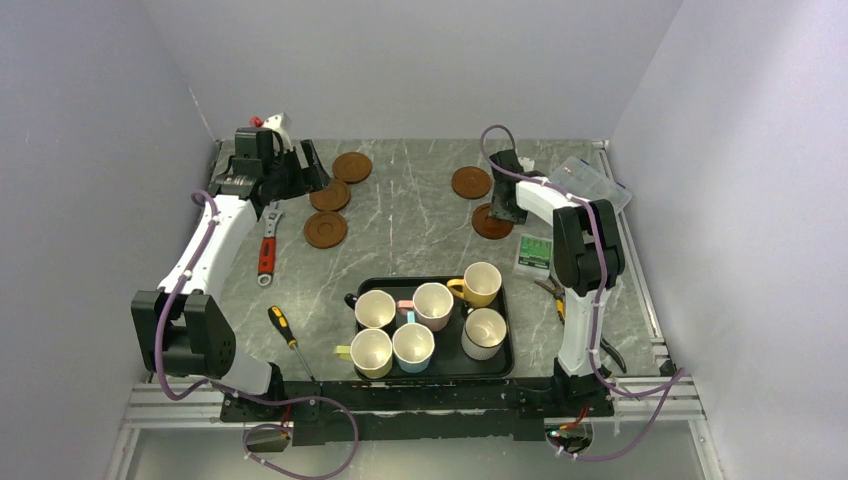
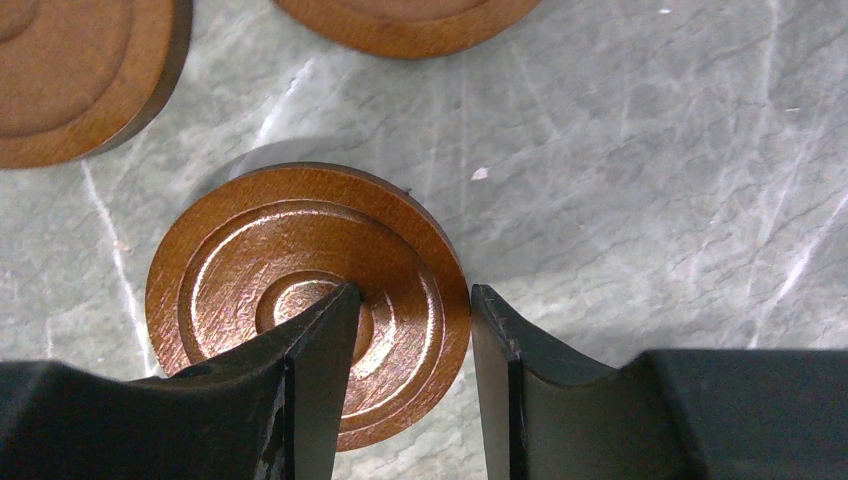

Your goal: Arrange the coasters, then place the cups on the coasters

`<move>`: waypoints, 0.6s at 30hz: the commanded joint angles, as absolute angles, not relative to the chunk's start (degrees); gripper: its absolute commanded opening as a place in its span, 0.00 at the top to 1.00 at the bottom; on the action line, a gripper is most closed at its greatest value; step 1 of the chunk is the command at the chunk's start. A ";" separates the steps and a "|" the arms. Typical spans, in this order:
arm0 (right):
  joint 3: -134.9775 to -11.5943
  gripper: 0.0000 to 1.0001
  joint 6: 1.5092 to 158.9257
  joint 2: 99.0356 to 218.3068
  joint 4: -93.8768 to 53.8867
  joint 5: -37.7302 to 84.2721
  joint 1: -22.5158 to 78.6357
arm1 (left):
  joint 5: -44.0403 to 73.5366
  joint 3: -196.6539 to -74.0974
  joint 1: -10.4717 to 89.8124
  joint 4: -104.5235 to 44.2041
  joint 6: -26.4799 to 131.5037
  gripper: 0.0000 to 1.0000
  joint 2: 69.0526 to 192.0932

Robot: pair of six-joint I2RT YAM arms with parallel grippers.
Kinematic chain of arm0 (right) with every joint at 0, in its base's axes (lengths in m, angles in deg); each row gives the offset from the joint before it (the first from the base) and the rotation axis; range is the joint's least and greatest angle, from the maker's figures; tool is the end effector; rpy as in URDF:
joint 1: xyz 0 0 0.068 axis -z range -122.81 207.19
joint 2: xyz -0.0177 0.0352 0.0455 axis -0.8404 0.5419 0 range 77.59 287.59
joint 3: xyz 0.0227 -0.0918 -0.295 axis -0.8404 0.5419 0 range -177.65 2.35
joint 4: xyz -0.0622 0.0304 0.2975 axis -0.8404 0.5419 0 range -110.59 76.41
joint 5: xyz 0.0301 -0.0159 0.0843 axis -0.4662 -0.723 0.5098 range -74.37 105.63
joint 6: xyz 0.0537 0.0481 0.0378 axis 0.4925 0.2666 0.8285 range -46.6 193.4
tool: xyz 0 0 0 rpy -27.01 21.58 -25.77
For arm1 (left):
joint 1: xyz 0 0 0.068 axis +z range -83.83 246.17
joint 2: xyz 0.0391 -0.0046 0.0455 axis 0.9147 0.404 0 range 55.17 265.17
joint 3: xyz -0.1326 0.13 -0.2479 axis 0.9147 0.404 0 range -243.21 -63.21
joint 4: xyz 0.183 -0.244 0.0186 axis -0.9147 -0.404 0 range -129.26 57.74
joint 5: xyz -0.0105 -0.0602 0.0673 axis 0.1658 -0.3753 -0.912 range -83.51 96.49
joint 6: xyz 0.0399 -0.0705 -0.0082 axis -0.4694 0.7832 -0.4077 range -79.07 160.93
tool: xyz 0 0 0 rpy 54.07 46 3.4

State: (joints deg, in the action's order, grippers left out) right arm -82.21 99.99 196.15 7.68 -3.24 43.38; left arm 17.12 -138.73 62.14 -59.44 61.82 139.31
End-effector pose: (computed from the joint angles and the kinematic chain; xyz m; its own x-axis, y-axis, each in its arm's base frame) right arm 0.4959 0.0982 0.1409 -0.8044 0.2384 -0.5442 0.3135 0.9484 -0.0478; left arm 0.4008 -0.0412 0.3456 -0.6230 -0.3074 -0.7193 -0.0039 0.9208 -0.3901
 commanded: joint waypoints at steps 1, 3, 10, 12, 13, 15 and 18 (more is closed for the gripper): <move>-85.05 0.52 100.47 198.26 8.99 -3.51 44.82 | 16.93 -138.67 62.42 -57.55 62.82 0.13 137.24; -85.89 0.52 100.52 198.86 8.94 -3.15 45.01 | 16.94 -138.64 62.46 -57.47 62.82 0.13 137.25; -88.25 0.53 100.47 200.50 8.59 -2.06 45.15 | 16.95 -138.68 62.43 -57.57 62.75 0.13 137.26; -88.56 0.53 100.60 200.75 8.47 -2.04 45.11 | 16.83 -138.75 62.54 -57.65 62.75 0.13 137.30; -88.80 0.53 100.57 201.00 8.54 -2.11 45.09 | 16.83 -138.75 62.55 -57.61 62.73 0.13 137.28; -89.33 0.53 100.64 201.37 8.74 -2.42 45.13 | 16.75 -138.72 62.56 -57.66 62.67 0.13 137.17; -89.59 0.53 100.68 201.64 8.65 -2.81 45.14 | 16.61 -138.75 62.57 -57.67 62.66 0.13 137.18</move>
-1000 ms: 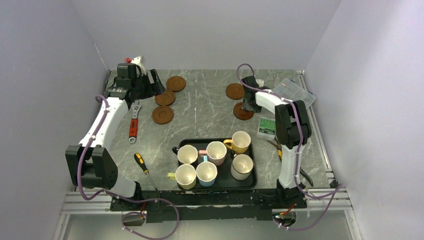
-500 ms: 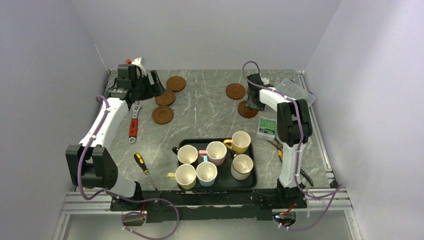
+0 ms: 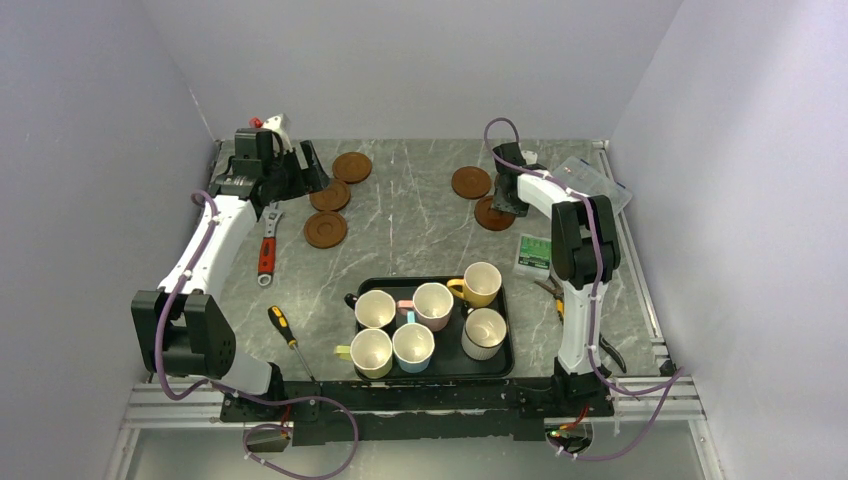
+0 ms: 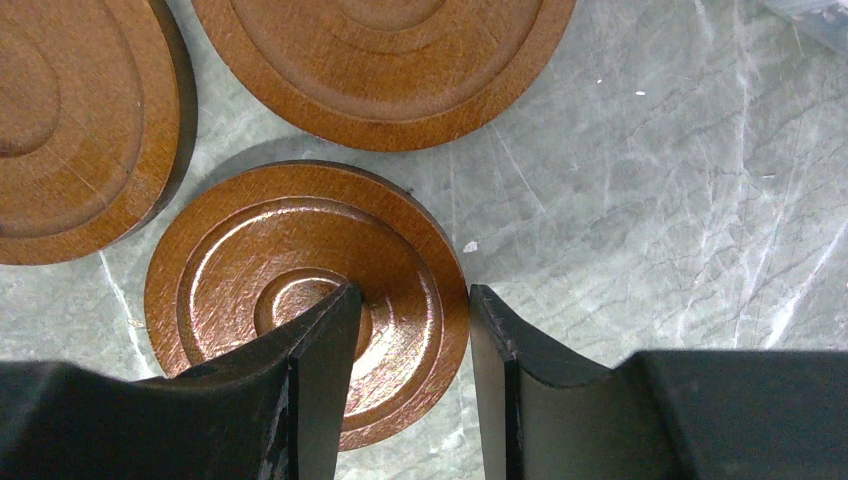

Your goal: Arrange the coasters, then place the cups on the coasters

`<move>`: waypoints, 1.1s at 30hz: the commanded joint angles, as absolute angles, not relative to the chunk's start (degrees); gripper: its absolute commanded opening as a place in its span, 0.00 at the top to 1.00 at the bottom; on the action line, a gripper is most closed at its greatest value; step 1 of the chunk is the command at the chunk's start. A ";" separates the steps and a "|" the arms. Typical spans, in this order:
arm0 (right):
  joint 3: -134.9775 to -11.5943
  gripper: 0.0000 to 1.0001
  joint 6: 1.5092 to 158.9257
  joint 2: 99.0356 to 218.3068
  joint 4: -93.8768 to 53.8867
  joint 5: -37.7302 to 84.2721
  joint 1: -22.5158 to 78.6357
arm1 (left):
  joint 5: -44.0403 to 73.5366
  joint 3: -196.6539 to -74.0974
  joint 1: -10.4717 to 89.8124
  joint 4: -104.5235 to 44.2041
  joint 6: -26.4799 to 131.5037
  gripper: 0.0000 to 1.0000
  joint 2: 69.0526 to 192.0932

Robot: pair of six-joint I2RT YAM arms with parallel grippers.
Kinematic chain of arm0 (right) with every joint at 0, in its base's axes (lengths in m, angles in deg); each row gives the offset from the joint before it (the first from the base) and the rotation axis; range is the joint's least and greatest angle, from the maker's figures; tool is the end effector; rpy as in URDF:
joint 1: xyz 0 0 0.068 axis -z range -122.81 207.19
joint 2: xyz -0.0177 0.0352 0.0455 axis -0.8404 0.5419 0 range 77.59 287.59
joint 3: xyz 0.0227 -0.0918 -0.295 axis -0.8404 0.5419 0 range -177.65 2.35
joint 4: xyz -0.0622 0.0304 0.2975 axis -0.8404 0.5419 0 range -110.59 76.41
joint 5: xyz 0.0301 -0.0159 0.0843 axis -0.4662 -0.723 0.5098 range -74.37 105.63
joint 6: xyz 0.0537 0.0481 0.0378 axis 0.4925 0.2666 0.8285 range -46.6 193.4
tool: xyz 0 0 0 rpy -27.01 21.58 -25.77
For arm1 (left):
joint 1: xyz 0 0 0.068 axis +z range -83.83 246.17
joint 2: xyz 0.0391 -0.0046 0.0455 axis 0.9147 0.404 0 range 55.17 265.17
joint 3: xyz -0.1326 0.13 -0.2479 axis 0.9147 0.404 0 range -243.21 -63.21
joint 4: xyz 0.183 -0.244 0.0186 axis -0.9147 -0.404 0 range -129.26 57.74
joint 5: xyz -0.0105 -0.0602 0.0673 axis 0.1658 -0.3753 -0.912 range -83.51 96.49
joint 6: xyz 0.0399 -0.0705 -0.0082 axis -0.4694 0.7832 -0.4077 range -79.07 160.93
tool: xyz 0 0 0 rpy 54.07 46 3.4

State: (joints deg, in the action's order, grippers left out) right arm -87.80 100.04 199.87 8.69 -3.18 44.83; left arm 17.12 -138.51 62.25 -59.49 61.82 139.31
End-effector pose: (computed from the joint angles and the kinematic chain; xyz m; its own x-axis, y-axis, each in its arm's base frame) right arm 0.5200 0.0905 0.1410 -0.7900 0.2614 -0.5546 0.3382 0.9403 -0.0386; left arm 0.4006 -0.0404 0.3440 -0.6258 -0.3084 -0.7165 -0.0075 0.9209 -0.3898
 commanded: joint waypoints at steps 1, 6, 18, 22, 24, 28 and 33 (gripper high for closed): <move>-89.60 0.53 100.65 201.72 8.63 -2.82 45.22 | 16.57 -138.75 62.52 -57.66 62.60 0.13 137.25; -89.76 0.53 100.69 201.81 8.34 -2.78 45.49 | 16.65 -138.75 62.57 -57.67 62.49 0.13 137.07; -88.65 0.48 100.56 198.45 7.02 -1.32 45.51 | 16.90 -138.83 62.61 -57.63 62.22 0.13 136.84; -88.04 0.39 100.09 193.51 5.86 -0.54 45.53 | 17.51 -138.35 62.59 -56.88 62.24 0.12 136.06; -88.62 0.34 99.68 191.52 6.20 -0.96 45.44 | 17.38 -138.37 62.58 -56.94 62.21 0.12 135.94; -88.89 0.27 98.05 187.80 5.29 0.15 44.30 | 17.45 -138.51 62.64 -57.06 62.42 0.12 135.94; -90.62 0.24 96.85 186.65 4.87 2.59 38.67 | 16.91 -138.33 62.59 -56.92 62.60 0.12 135.67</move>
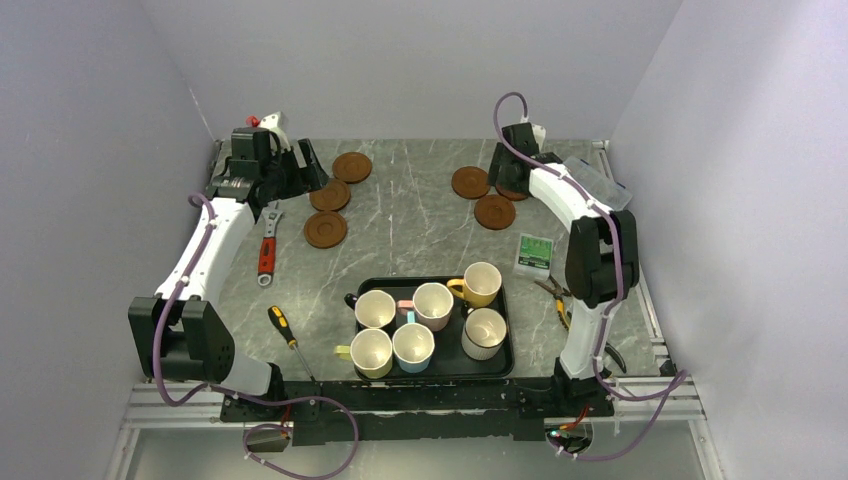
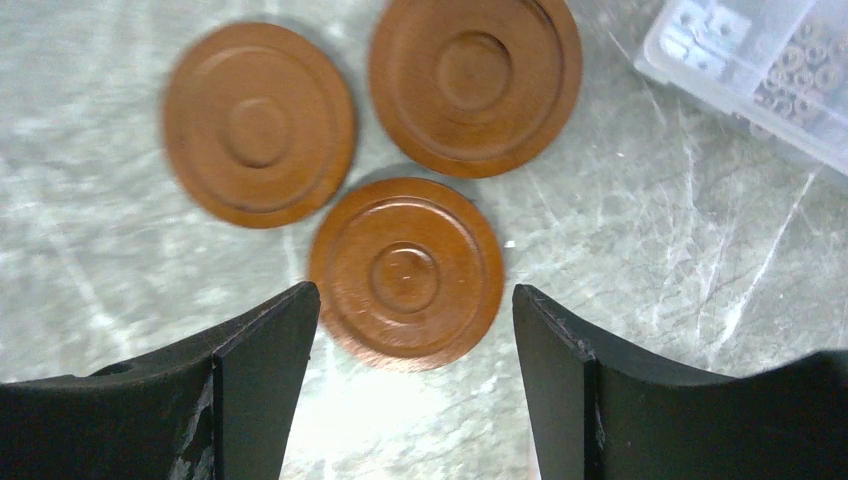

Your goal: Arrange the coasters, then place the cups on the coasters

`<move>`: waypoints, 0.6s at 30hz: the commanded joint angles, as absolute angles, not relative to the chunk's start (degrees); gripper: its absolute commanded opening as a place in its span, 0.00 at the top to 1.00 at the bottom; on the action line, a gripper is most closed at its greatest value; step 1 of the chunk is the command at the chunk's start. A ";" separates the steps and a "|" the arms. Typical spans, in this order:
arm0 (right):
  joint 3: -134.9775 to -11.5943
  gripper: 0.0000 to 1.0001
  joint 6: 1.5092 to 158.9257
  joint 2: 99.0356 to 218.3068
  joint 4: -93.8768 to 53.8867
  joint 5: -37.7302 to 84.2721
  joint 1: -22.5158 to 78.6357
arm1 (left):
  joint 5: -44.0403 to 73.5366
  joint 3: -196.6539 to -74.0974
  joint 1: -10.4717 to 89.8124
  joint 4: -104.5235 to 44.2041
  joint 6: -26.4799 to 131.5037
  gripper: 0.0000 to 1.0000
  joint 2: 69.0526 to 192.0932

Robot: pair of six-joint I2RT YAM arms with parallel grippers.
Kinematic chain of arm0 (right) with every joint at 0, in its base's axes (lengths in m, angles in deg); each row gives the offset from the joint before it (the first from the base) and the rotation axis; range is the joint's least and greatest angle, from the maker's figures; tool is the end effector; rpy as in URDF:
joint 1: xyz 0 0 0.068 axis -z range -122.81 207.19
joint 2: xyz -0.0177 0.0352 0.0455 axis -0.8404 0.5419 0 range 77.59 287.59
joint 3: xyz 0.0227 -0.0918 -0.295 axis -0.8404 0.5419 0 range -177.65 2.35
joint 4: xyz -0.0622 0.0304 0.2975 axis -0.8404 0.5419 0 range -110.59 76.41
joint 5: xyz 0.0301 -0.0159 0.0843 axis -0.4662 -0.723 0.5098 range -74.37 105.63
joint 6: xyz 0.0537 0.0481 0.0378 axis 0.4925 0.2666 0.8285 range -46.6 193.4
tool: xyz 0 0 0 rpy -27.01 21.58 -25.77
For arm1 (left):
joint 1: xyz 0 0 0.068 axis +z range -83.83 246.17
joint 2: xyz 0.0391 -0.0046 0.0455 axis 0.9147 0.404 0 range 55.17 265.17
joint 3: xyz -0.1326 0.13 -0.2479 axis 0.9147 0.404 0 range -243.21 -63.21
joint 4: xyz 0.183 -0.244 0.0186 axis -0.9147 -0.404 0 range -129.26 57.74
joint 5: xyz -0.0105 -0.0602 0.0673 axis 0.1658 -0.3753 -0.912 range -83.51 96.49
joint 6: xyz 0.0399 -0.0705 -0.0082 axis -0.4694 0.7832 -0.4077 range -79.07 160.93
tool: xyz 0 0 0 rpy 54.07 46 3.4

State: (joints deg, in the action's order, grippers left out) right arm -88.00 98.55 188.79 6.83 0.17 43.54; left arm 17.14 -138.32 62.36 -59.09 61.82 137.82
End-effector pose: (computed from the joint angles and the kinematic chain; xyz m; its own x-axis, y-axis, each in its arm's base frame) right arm 0.5073 0.1037 0.2414 -0.6799 0.2564 -0.6870 0.2585 0.9605 0.1027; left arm 0.3949 -0.0393 0.3533 -0.6038 -0.3110 -0.7340 0.0025 0.9200 -0.3919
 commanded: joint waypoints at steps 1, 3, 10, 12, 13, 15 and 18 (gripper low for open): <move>-91.35 0.24 96.69 186.98 5.02 2.77 37.07 | 16.61 -138.34 62.65 -57.02 62.56 0.12 135.60; -93.26 0.24 96.69 188.34 5.39 2.79 33.06 | 16.34 -138.33 62.65 -57.24 62.47 0.12 135.58; -101.15 0.24 97.35 195.55 2.33 9.87 19.49 | 16.24 -138.57 63.38 -57.52 62.90 0.12 135.43; -103.78 0.24 97.81 199.02 0.74 12.41 16.54 | 16.05 -138.57 63.79 -57.51 63.12 0.12 135.05; -105.44 0.24 98.23 200.30 0.38 13.50 15.31 | 16.06 -138.49 63.98 -57.41 63.16 0.12 134.82; -108.96 0.24 99.18 204.00 -0.32 15.27 13.30 | 15.68 -138.40 64.72 -57.31 63.25 0.12 134.50; -114.89 0.24 100.23 210.04 -1.52 18.23 10.96 | 14.69 -138.63 65.72 -57.78 62.76 0.12 134.39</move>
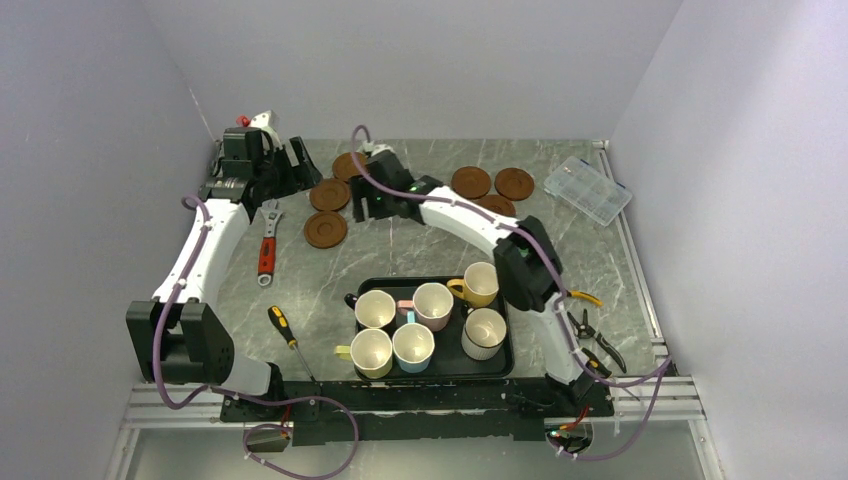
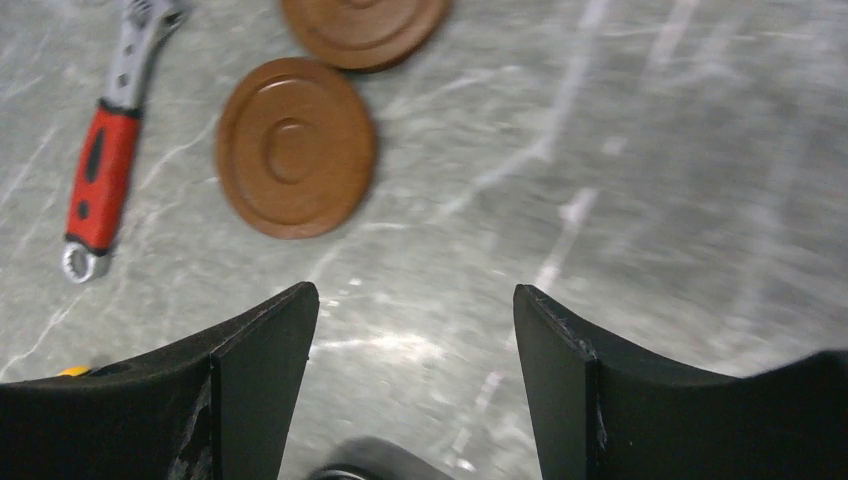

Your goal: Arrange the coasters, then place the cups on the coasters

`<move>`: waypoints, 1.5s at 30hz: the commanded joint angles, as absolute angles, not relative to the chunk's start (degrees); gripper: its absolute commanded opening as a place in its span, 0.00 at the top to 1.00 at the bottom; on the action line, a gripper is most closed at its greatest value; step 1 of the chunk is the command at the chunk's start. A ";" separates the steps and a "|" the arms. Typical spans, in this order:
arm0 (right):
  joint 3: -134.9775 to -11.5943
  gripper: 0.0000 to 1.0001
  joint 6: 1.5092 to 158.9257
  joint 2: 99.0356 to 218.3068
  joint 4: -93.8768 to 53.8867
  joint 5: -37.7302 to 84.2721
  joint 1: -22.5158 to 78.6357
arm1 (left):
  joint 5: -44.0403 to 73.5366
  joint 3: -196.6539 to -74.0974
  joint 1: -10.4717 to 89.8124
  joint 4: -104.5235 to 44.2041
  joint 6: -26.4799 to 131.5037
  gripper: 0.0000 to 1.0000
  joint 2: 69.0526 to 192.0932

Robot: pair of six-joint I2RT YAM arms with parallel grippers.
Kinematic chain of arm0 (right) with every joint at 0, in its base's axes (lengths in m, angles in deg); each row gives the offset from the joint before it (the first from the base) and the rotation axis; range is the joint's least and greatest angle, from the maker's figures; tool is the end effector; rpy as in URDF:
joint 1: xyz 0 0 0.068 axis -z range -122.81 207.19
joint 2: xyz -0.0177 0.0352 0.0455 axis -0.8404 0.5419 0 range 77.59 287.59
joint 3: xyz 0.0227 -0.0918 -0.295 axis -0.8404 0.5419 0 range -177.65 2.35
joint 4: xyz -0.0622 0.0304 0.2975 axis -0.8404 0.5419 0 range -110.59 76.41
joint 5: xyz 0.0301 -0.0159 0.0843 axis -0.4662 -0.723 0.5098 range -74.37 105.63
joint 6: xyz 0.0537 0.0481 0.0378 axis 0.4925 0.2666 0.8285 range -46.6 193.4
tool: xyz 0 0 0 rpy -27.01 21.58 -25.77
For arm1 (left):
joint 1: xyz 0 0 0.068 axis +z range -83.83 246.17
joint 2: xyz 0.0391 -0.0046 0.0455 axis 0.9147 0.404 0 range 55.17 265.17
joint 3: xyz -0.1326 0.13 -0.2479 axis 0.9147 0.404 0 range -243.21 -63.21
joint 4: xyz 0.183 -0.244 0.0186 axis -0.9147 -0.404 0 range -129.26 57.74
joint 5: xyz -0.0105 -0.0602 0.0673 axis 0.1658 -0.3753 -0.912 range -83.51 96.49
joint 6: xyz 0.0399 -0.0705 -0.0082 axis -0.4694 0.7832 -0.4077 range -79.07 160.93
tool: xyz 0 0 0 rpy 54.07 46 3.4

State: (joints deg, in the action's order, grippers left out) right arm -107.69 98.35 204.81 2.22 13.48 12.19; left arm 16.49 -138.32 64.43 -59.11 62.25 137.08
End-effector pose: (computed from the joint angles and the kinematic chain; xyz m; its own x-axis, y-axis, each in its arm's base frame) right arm 0.4330 0.4290 0.2323 -0.7015 -0.1054 -0.7048 -0.4305 0.8508 0.3012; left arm 0.3931 -0.0241 0.3580 -0.5794 -0.3406 -0.7405 -0.0387 0.9190 -0.3924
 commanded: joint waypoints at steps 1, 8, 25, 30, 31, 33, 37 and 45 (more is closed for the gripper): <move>-116.96 0.24 100.41 211.84 -1.61 18.68 10.38 | 14.21 -138.63 65.92 -57.90 62.66 0.12 134.29; -124.89 0.25 102.56 220.56 -6.08 21.80 8.73 | 13.39 -138.51 65.99 -57.76 62.53 0.12 133.63; -131.59 0.32 103.28 229.09 -8.49 24.11 7.18 | 16.00 -138.64 68.35 -57.67 63.57 0.12 133.98; -129.97 0.33 104.05 227.78 -4.44 17.04 7.19 | 16.36 -138.74 68.92 -57.69 63.79 0.12 133.93; -128.71 0.33 104.42 226.85 -3.89 15.02 7.18 | 16.41 -138.70 68.98 -57.60 63.86 0.12 133.92; -125.65 0.33 104.77 224.57 -3.44 10.23 7.23 | 16.47 -138.70 69.13 -57.61 63.81 0.12 133.85; -119.43 0.34 104.26 219.92 -2.16 3.29 7.30 | 16.59 -138.78 69.33 -57.61 63.87 0.12 133.90; -103.82 0.34 104.75 210.38 -3.10 -2.29 10.01 | 16.86 -138.71 69.71 -57.58 64.03 0.12 134.05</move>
State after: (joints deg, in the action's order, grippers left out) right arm -110.18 104.08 216.35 -5.54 3.40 7.56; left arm 15.72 -138.32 69.26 -59.14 63.15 135.98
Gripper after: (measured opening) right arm 0.665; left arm 0.879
